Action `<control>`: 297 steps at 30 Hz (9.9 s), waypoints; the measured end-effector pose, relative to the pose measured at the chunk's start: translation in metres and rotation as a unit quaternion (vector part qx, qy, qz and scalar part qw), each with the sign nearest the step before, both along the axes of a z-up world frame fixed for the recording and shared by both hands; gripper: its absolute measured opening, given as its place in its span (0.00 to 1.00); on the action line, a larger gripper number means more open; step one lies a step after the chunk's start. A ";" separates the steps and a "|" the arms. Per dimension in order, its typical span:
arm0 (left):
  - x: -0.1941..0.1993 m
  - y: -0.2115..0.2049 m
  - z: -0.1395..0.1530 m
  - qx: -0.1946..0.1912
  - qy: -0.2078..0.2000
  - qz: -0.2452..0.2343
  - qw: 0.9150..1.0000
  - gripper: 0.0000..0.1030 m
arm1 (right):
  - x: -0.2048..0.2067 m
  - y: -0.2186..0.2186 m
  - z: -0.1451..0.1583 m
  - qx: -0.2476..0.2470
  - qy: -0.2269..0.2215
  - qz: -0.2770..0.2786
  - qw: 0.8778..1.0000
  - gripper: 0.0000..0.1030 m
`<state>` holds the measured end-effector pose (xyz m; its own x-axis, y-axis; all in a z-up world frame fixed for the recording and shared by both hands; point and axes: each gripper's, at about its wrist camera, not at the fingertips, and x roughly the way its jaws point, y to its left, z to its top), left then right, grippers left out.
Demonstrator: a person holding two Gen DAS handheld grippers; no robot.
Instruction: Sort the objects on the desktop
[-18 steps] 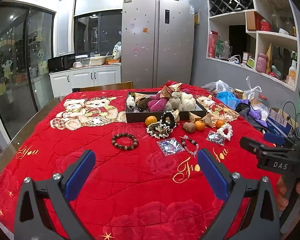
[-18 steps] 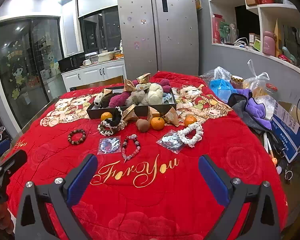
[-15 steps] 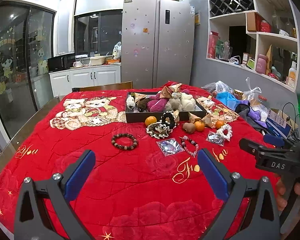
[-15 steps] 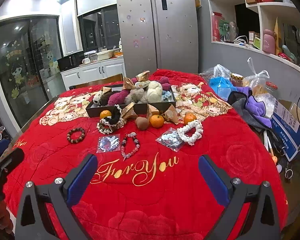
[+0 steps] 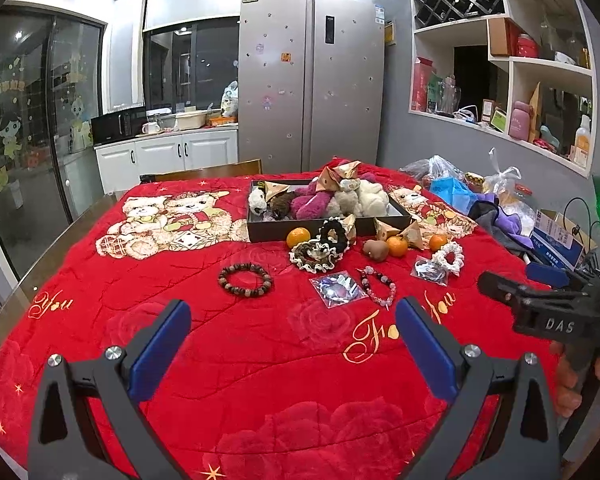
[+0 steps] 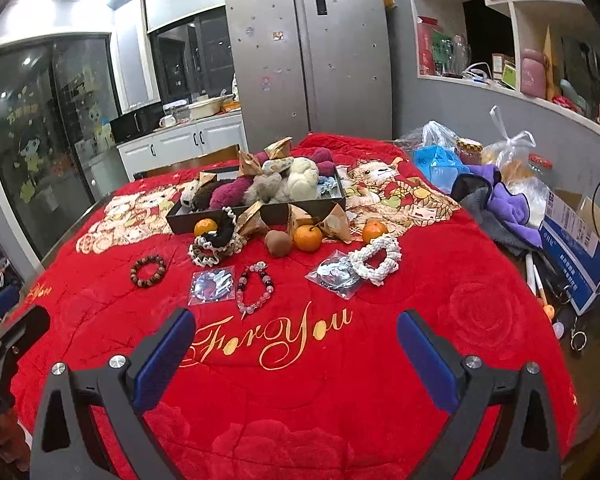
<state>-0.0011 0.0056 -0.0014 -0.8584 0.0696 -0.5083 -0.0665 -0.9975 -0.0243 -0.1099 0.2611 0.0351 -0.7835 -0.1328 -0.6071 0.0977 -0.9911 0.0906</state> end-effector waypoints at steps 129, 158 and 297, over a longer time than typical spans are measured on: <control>-0.232 -0.098 -0.128 0.011 -0.181 0.029 0.983 0.12 | -0.218 -0.120 -0.088 -0.025 -0.106 0.157 0.982 0.22; -0.204 -0.071 -0.076 0.026 -0.111 -0.021 0.993 0.10 | -0.186 -0.101 -0.040 -0.053 -0.046 0.152 0.986 0.21; -0.389 -0.037 -0.027 0.001 -0.122 -0.030 0.992 0.77 | -0.310 -0.037 0.007 -0.029 -0.067 0.044 0.996 0.67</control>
<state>-0.3896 -0.0316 -0.0287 -0.7043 0.1189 -0.6999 -0.1186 -0.9917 -0.0491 -0.4204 0.2241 0.0421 -0.6802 -0.2355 -0.6941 0.1670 -0.9719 0.1661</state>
